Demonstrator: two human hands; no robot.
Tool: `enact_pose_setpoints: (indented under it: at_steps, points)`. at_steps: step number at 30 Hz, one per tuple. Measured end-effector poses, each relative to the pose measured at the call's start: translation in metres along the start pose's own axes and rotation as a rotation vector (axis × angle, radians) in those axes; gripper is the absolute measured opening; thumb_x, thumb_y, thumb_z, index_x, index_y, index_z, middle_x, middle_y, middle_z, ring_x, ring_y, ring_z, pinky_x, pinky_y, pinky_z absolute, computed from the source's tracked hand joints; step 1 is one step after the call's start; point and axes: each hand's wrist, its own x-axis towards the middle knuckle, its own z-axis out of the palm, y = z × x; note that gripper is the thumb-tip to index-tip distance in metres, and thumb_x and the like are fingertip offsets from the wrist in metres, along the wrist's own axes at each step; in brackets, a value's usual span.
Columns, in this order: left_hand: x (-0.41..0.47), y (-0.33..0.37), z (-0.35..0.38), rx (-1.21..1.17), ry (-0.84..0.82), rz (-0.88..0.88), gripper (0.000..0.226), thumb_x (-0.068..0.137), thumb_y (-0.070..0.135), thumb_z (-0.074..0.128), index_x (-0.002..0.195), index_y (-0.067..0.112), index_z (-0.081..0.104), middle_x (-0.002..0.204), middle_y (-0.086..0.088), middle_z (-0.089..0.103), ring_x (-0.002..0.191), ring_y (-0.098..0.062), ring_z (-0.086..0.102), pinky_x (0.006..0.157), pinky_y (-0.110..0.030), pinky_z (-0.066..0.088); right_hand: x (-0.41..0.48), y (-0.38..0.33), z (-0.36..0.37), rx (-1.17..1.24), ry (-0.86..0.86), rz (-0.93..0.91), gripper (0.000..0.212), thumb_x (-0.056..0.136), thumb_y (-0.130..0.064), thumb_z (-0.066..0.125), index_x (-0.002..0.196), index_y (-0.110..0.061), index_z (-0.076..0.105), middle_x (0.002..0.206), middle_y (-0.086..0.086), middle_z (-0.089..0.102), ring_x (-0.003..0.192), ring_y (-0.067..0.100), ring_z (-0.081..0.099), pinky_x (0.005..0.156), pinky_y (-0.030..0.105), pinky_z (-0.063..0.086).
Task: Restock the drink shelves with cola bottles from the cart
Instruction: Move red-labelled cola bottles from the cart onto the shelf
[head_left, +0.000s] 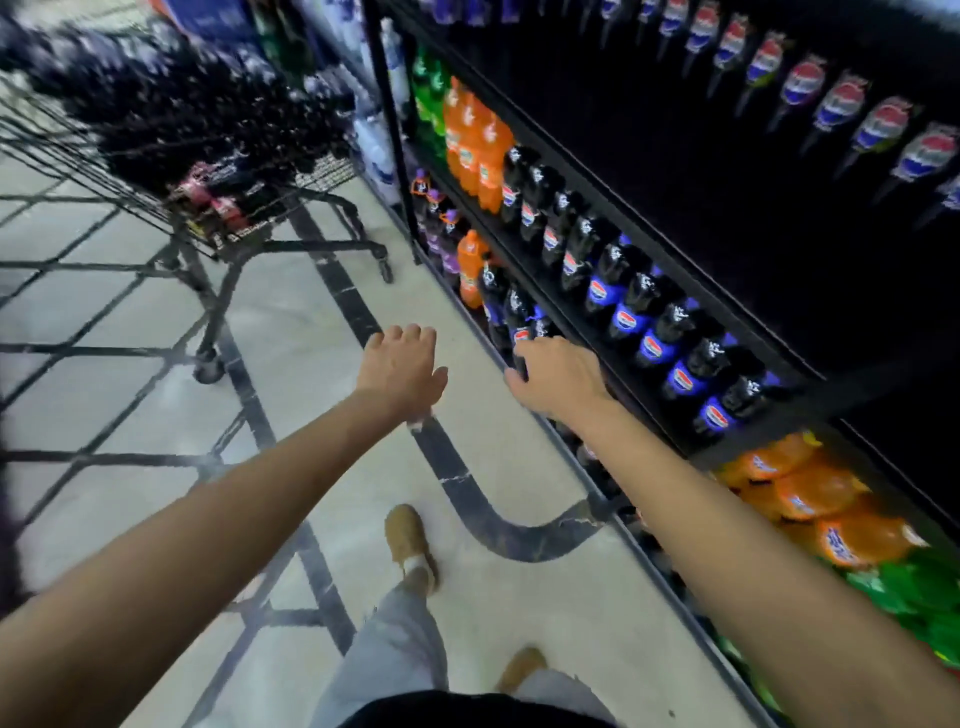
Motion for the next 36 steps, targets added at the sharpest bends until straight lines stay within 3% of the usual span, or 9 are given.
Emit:
enact_pose_setpoints:
  at_steps: [6,13,16,22,27,30,36]
  points:
    - [0.038,-0.159,-0.016,-0.018,0.041,-0.183,0.043,0.094,0.039,0.048,0.127,0.011,0.049,0.127,-0.012,0.055,0.119,-0.032,0.049,0.096,-0.041,0.037,0.127,-0.113,0.004,-0.009,-0.015,-0.213,0.035,0.092,-0.035,0.047,0.118,-0.014,0.06,0.113,0.009,0.065,0.106,0.032,0.06,0.076,0.037,0.045]
    - [0.081,-0.309,-0.025,-0.011,0.069,-0.289,0.044,0.094,0.041,0.046,0.126,0.012,0.049,0.125,-0.011,0.056,0.117,-0.032,0.051,0.093,-0.041,0.04,0.258,-0.233,-0.002,-0.012,-0.049,-0.33,0.03,0.091,-0.034,0.046,0.11,-0.015,0.06,0.109,0.006,0.065,0.103,0.03,0.06,0.071,0.034,0.039]
    - [0.097,-0.355,-0.033,-0.029,0.079,-0.334,0.044,0.093,0.041,0.047,0.126,0.011,0.05,0.126,-0.01,0.057,0.117,-0.031,0.052,0.095,-0.042,0.041,0.302,-0.273,-0.006,-0.019,-0.034,-0.398,0.025,0.091,-0.033,0.046,0.103,-0.015,0.059,0.105,0.006,0.065,0.1,0.031,0.06,0.069,0.034,0.039]
    - [0.147,-0.435,-0.038,-0.068,0.092,-0.396,0.04,0.091,0.038,0.047,0.121,0.011,0.053,0.118,-0.009,0.06,0.11,-0.031,0.054,0.09,-0.042,0.042,0.402,-0.342,-0.011,-0.019,-0.042,-0.492,0.033,0.093,-0.031,0.045,0.117,-0.014,0.061,0.111,0.006,0.066,0.104,0.028,0.059,0.075,0.036,0.049]
    - [0.218,-0.502,-0.038,-0.09,0.088,-0.438,0.042,0.091,0.039,0.048,0.123,0.012,0.051,0.121,-0.008,0.058,0.114,-0.029,0.051,0.095,-0.039,0.038,0.503,-0.383,-0.009,-0.05,-0.033,-0.571,0.025,0.092,-0.031,0.044,0.105,-0.015,0.059,0.102,0.004,0.064,0.098,0.027,0.06,0.064,0.031,0.036]
    - [0.264,-0.538,-0.046,-0.112,0.077,-0.456,0.039,0.092,0.037,0.048,0.122,0.012,0.05,0.12,-0.008,0.057,0.113,-0.029,0.051,0.094,-0.039,0.038,0.569,-0.404,-0.012,-0.041,-0.04,-0.609,0.027,0.092,-0.031,0.045,0.105,-0.013,0.06,0.099,0.004,0.064,0.096,0.026,0.06,0.064,0.031,0.037]
    - [0.342,-0.592,-0.058,-0.094,0.078,-0.475,0.04,0.094,0.041,0.043,0.122,0.013,0.05,0.121,-0.007,0.056,0.114,-0.028,0.051,0.097,-0.039,0.037,0.682,-0.442,-0.018,-0.064,-0.064,-0.66,0.034,0.094,-0.034,0.044,0.117,-0.015,0.061,0.109,0.005,0.065,0.104,0.027,0.059,0.077,0.036,0.049]
